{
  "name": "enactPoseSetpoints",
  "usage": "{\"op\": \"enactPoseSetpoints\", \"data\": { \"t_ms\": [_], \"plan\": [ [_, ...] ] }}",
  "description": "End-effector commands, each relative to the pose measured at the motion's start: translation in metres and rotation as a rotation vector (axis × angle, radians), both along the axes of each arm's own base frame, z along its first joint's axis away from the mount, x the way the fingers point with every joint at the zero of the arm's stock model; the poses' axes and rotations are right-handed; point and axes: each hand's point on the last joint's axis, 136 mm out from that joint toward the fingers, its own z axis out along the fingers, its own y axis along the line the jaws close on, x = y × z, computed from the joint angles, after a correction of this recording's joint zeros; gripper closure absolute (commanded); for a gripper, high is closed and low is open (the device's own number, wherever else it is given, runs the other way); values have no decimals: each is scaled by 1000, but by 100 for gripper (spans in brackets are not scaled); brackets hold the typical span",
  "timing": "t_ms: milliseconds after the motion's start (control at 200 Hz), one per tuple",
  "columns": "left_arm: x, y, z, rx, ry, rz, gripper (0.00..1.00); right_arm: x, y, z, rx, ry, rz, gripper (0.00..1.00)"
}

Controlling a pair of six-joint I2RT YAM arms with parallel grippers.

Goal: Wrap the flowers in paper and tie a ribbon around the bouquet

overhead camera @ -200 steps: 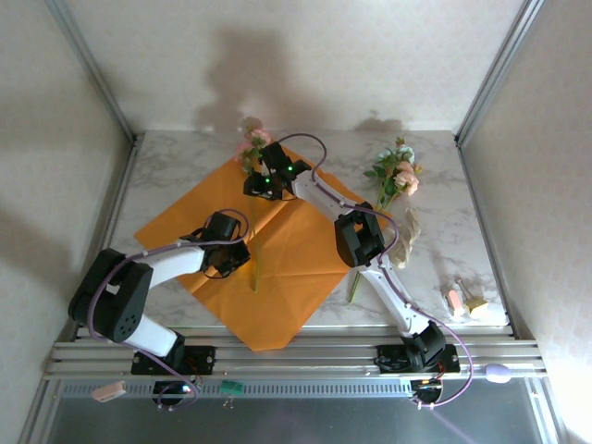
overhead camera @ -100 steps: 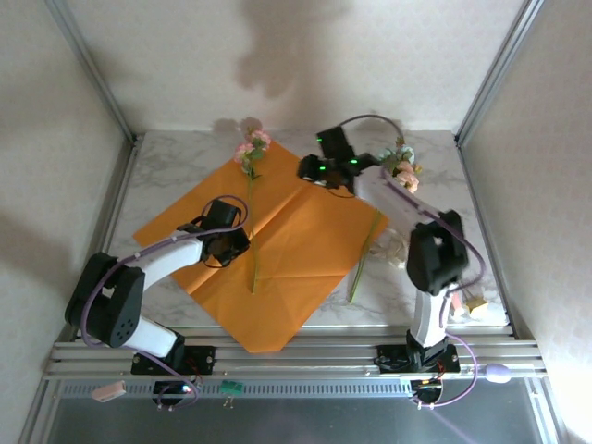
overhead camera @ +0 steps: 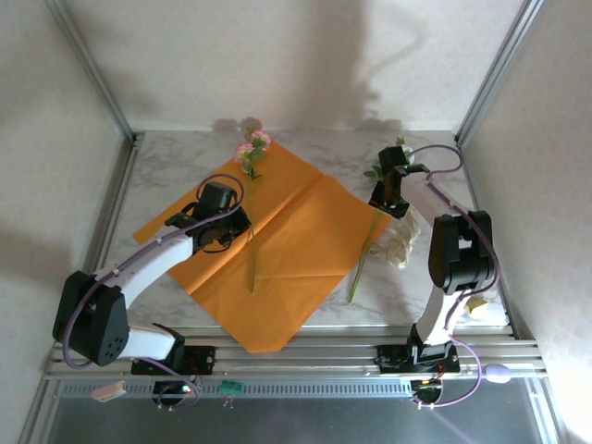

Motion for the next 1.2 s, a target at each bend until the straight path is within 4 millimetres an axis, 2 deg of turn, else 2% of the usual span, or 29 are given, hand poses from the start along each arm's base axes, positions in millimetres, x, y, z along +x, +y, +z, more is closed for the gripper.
{"op": "enactPoseSetpoints", "data": {
  "t_ms": [0, 125, 395, 701, 981, 1096, 1196],
  "plan": [
    [-4, -6, 7, -14, 1, -28, 97, -2, -3, -18, -24, 52, 20, 49],
    [-5, -7, 4, -22, 6, -31, 97, 11, 0, -19, -23, 49, 36, 51],
    [-6, -10, 6, -32, 1, -42, 97, 37, 8, -27, -4, 49, 57, 65],
    [-6, -11, 20, -41, -31, -53, 97, 46, 10, -42, -20, 83, 75, 73],
    [-8, -7, 28, -37, -39, -49, 96, 50, 7, -44, -51, 87, 109, 84],
    [-7, -5, 30, -33, -41, -47, 96, 51, 5, -39, -69, 68, 121, 92],
    [-4, -4, 33, -35, -49, -41, 96, 53, 6, -22, -95, 18, 143, 100]
  ]
}}
